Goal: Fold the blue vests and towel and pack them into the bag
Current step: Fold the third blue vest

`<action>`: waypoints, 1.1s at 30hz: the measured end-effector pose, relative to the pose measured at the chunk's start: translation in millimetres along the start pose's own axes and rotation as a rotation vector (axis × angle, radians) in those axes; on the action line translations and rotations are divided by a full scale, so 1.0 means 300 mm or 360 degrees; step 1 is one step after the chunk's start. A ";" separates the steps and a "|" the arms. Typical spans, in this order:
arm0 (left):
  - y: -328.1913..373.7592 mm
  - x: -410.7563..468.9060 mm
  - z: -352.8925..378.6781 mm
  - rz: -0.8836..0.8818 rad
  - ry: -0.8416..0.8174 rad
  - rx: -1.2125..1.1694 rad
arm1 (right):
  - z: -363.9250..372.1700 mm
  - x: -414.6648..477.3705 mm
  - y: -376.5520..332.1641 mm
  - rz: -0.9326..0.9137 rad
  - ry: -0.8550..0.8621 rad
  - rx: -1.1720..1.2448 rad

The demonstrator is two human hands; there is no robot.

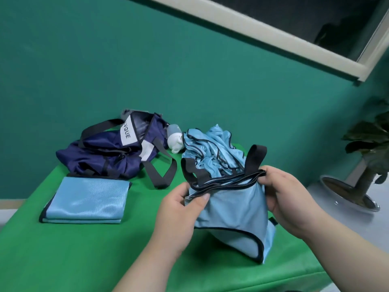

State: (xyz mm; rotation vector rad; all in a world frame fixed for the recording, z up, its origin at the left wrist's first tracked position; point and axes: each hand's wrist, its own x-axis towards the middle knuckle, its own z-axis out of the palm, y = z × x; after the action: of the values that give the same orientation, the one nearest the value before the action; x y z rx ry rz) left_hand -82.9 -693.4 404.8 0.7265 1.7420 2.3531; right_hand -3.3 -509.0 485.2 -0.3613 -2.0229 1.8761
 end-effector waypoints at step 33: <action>0.502 0.094 0.065 -0.0196 0.0080 0.0254 | -0.039 0.014 -0.312 -0.0171 0.0111 -0.0119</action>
State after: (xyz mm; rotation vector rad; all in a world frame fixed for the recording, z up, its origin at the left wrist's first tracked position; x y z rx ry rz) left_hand -72.0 -715.3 557.2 0.5666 1.9531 2.1901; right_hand 2.9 -504.9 579.2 -0.3261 -2.0285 1.7047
